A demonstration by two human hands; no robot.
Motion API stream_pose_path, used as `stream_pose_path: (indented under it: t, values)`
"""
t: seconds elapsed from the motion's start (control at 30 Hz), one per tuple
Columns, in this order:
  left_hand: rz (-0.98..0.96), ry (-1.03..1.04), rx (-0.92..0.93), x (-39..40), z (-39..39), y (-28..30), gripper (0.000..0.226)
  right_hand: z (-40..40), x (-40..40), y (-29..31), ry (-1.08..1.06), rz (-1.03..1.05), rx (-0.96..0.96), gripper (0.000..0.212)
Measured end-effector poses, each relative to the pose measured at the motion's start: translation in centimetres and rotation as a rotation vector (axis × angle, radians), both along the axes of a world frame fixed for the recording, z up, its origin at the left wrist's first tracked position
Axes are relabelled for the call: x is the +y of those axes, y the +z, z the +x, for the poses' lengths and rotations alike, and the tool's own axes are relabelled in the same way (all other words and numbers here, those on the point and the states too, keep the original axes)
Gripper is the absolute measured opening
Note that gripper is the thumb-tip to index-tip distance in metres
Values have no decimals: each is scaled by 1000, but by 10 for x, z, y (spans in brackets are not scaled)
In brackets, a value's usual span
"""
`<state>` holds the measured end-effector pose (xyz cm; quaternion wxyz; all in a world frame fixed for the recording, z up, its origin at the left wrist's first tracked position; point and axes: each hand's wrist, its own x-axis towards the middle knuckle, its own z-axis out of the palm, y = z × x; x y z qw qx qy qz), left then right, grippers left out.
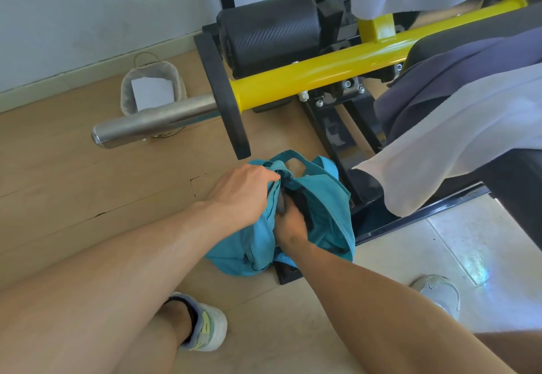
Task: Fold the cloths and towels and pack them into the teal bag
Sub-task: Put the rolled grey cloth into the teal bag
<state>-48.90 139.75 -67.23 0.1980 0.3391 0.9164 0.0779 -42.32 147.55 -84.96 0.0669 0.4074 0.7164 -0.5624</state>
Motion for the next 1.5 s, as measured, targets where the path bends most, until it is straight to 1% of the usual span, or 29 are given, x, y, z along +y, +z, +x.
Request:
stream_pose_path:
  t: [0.07, 0.17, 0.2, 0.3, 0.37, 0.4, 0.47, 0.5, 0.63, 0.77, 0.83, 0.87, 0.93, 1.0, 1.03, 1.17, 1.2, 1.27, 1.37, 1.43, 1.5]
  values:
    - [2, 6, 13, 2, -1, 2, 70, 0, -7, -6, -42, 33, 11, 45]
    - [-10, -9, 22, 0, -1, 4, 64, -3, -14, -12, -15, 68, -55, 42]
    - [-15, -10, 28, -1, -1, 5, 60, -3, -14, -12, 16, 102, -71, 42]
    - [-15, 6, 59, -3, -6, 10, 56, -6, -17, -21, 113, 281, -21, 47]
    - [-10, 0, 96, -3, -10, 17, 61, -9, -22, -35, 55, 169, -3, 57]
    - [-11, 0, 104, -3, -11, 20, 66, -11, -25, -42, 32, 115, -26, 62]
    - [-29, -7, 106, -5, -12, 23, 71, -9, -24, -29, 101, 73, -73, 66]
    - [-46, -16, 104, -6, -11, 23, 71, -8, -23, -25, 141, 83, -111, 63]
    - [-94, -23, 58, -11, -12, 14, 52, -5, -16, -22, 197, 142, -220, 52]
    - [-188, -9, -34, -9, -10, 11, 40, 6, -11, -8, 277, 169, -286, 45]
    - [-229, -27, -68, -5, -7, 11, 38, 15, -6, 8, 297, 200, -308, 49]
    - [-241, -36, -86, -2, -5, 12, 39, 19, -2, 17, 324, 229, -300, 55]
    - [-243, -59, -123, 1, -2, 13, 46, 28, 10, 40, 340, 297, -247, 64]
    - [-240, -93, -167, 5, 2, 16, 56, 37, 24, 70, 383, 360, -195, 56]
    - [-239, -108, -180, 7, 5, 18, 58, 41, 32, 85, 412, 404, -184, 52]
    - [-231, -169, -186, 17, 17, 25, 61, 53, 59, 148, 493, 537, -105, 48]
    - [-219, -181, -190, 19, 20, 26, 64, 53, 64, 167, 529, 591, -86, 43]
    - [-172, -186, -194, 21, 22, 27, 69, 52, 74, 206, 575, 695, -25, 35]
    - [-41, -141, -216, 23, 26, 30, 70, 48, 89, 263, 583, 829, 120, 53]
    - [77, -138, -219, 24, 30, 34, 67, 48, 102, 299, 527, 973, 214, 56]
    - [186, -148, -204, 27, 34, 39, 64, 53, 121, 326, 411, 1198, 226, 52]
